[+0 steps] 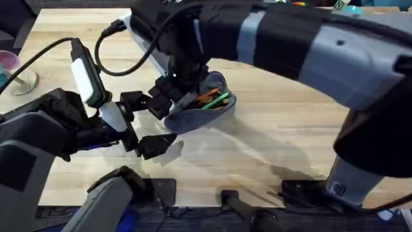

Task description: Unzip the bag, pick up the pens from the table one at a time and place them inside, then zip the bag closed.

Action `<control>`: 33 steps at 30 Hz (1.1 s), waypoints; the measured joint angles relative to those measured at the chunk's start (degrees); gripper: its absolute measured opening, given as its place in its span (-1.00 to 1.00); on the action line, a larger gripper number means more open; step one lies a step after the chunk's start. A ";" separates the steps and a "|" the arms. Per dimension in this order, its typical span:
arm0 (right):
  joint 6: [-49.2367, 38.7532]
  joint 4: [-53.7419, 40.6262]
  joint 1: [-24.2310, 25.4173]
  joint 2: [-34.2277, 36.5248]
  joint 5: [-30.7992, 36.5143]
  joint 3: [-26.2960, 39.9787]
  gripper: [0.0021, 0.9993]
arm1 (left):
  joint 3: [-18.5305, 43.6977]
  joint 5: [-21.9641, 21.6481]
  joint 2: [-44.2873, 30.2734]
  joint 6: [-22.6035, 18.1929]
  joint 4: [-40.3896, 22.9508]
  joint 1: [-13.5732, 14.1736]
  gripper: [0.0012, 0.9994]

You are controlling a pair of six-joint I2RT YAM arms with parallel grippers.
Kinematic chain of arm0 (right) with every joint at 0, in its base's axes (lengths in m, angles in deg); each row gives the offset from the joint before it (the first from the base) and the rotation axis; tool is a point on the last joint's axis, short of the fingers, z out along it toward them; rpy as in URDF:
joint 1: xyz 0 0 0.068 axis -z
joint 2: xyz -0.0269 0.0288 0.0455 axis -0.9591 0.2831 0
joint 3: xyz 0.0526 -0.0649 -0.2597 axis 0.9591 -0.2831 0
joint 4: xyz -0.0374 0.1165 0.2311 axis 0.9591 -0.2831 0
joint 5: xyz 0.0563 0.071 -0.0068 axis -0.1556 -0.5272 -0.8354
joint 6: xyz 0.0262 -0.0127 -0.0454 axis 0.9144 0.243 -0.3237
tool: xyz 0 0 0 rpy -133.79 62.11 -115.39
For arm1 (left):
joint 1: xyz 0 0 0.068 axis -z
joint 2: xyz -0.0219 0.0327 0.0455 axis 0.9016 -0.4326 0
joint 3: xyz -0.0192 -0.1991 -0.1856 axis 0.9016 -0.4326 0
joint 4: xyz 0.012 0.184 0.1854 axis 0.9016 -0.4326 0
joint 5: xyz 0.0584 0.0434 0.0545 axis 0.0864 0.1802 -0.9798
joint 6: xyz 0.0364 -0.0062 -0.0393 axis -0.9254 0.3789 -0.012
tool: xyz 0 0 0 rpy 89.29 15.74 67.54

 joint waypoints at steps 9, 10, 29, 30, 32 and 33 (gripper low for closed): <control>0.40 0.11 -0.11 0.82 0.00 0.00 0.57 | 0.00 0.00 0.00 -0.02 0.00 0.00 0.99; 0.40 0.13 -0.10 0.82 0.00 0.00 0.48 | 0.00 0.00 0.00 -0.02 0.00 0.00 0.99; 0.59 -0.25 -0.09 0.82 0.02 0.00 -0.93 | 0.00 0.00 0.00 -0.02 0.00 0.00 0.99; 0.59 -0.32 -0.09 0.80 0.02 0.00 -0.93 | 0.00 0.00 0.00 -0.04 0.00 0.00 0.99; 0.59 -0.37 -0.08 0.80 0.00 0.00 -0.93 | 0.00 0.00 0.00 -0.02 0.00 0.00 0.99; 0.61 -0.37 -0.02 0.82 0.00 0.00 -0.94 | 0.00 0.00 0.00 -0.04 0.00 0.00 0.99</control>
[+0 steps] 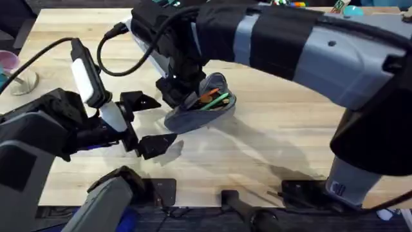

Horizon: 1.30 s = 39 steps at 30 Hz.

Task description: Unzip the bag, pick up the pens from the table one at a time and place them inside, then zip the bag closed.

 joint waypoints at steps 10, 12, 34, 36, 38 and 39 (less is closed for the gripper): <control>0.01 -0.08 0.42 0.00 0.00 0.00 -0.94 | 0.00 0.00 0.00 0.02 0.00 0.00 0.99; 0.01 -0.12 0.42 -0.01 0.00 0.00 -0.94 | 0.00 0.00 0.00 0.02 0.00 0.00 0.99; -0.03 -0.82 4.48 -1.46 0.28 2.88 -0.94 | 0.00 0.00 0.00 0.01 0.00 0.00 0.99; -0.04 -0.94 4.48 -1.96 1.15 3.71 -0.94 | 0.00 0.00 0.00 0.02 0.00 0.00 0.99; -0.02 -1.35 4.48 -2.53 2.17 4.62 -0.94 | 0.00 0.00 0.00 0.02 0.00 0.00 0.99; -0.04 -1.59 4.48 -2.73 2.59 4.98 -0.94 | 0.00 0.00 0.00 0.02 0.00 0.00 0.99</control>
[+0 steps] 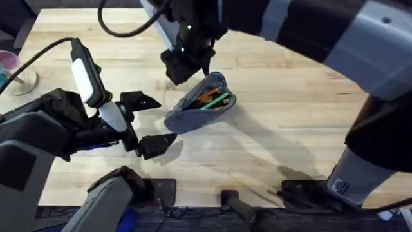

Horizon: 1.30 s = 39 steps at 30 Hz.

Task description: Unzip the bag, pick up the pens from the table one at a time and place them inside, then zip the bag closed.

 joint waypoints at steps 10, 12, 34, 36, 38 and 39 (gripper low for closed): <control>0.37 -2.78 0.00 -0.24 2.02 3.31 -0.68 | 0.00 0.00 0.00 -0.02 0.00 0.00 0.99; 0.95 -3.88 0.00 -0.26 2.11 4.40 -0.47 | 0.00 0.00 0.00 0.00 0.00 0.00 0.99; 13.38 -17.70 -0.02 -0.24 2.15 17.25 0.99 | 0.00 -0.02 0.00 -0.02 0.23 0.00 0.99; 14.86 -18.73 -0.15 -0.24 2.15 17.86 0.99 | 0.00 -0.02 0.00 0.00 0.22 0.00 0.99; 16.22 -19.38 -0.48 -0.24 2.18 18.52 0.99 | 0.00 -0.04 0.00 -0.01 0.22 0.00 0.99; 16.89 -19.66 -0.76 -0.25 2.29 18.93 0.99 | 0.00 -0.04 0.00 0.00 0.22 0.00 0.99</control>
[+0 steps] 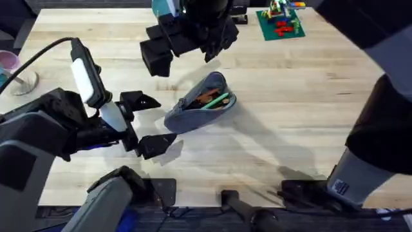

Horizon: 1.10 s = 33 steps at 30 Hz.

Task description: Unzip the bag, pick up the pens from the table one at a time and place them inside, then zip the bag closed.

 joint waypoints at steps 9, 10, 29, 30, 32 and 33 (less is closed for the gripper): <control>7.27 -2.60 -2.17 0.00 0.06 1.88 0.99 | 0.00 -0.07 0.00 -0.02 0.00 0.00 0.99; 7.74 -2.57 -2.20 0.00 0.06 1.88 0.99 | 0.00 -0.05 0.00 -0.02 0.01 0.00 0.99; 13.68 -2.33 -4.70 3.83 3.07 1.93 1.00 | 0.00 -0.07 0.00 -0.02 0.00 0.00 0.99; 14.04 -2.31 -4.71 4.40 3.06 1.93 1.00 | 0.00 -0.07 0.00 -0.02 0.00 0.00 0.99; 14.50 -2.17 -4.84 5.31 3.07 1.93 1.00 | 0.00 -0.07 0.00 -0.02 0.00 0.00 0.99; 14.69 -2.07 -4.94 5.68 3.07 1.93 1.00 | 0.00 -0.07 0.00 -0.02 0.00 0.00 0.99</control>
